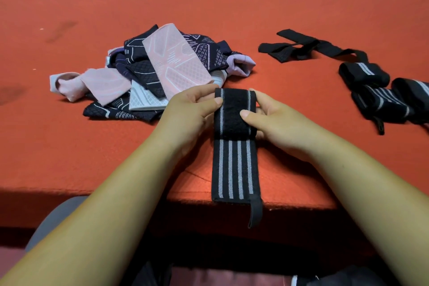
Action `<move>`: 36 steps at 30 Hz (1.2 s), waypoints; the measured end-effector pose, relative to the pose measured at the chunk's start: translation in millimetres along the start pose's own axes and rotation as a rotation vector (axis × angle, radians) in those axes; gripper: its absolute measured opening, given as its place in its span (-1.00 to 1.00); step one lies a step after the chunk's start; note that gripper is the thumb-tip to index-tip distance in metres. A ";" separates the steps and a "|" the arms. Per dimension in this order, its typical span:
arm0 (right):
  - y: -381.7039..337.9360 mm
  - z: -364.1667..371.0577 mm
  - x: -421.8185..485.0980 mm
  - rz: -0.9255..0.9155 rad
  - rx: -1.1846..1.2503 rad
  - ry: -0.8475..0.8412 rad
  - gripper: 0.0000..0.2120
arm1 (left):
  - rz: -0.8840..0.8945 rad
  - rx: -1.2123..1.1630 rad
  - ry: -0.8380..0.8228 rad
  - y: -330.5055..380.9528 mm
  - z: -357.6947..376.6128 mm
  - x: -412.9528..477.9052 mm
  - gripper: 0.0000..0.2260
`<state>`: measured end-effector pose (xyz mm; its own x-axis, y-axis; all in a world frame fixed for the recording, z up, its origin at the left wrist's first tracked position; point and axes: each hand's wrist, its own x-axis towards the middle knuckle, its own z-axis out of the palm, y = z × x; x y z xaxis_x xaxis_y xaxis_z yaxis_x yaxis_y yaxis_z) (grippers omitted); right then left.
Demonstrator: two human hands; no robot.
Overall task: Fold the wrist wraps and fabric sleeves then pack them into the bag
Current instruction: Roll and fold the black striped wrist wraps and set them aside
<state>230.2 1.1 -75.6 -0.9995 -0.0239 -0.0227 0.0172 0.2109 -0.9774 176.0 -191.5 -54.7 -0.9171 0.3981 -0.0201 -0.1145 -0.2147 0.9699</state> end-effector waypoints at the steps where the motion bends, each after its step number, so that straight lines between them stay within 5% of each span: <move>1: 2.3 -0.4 -0.7 -0.011 0.003 0.010 -0.55 | 0.006 0.021 -0.025 -0.8 0.9 -0.3 -0.76; 13: 7.0 2.5 4.8 -0.079 0.050 0.302 -0.52 | -0.083 0.254 -0.234 -11.8 6.5 -5.0 -0.69; 21: 1.9 -5.4 0.8 -0.026 -0.009 0.252 -0.53 | -0.027 0.085 -0.114 -11.6 8.6 -0.3 -0.60; 26: -9.2 -7.4 -8.9 0.147 0.326 0.128 -0.74 | -0.035 0.036 -0.044 -17.0 9.9 2.7 -0.68; 36: -15.0 -22.6 -9.4 0.159 0.668 0.241 -0.64 | -0.095 0.047 -0.088 -20.8 19.2 0.1 -0.70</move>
<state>238.7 20.2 -56.0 -0.9605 0.1900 -0.2035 0.0991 -0.4497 -0.8877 185.7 -169.9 -70.2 -0.8657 0.4918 -0.0935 -0.1798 -0.1311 0.9749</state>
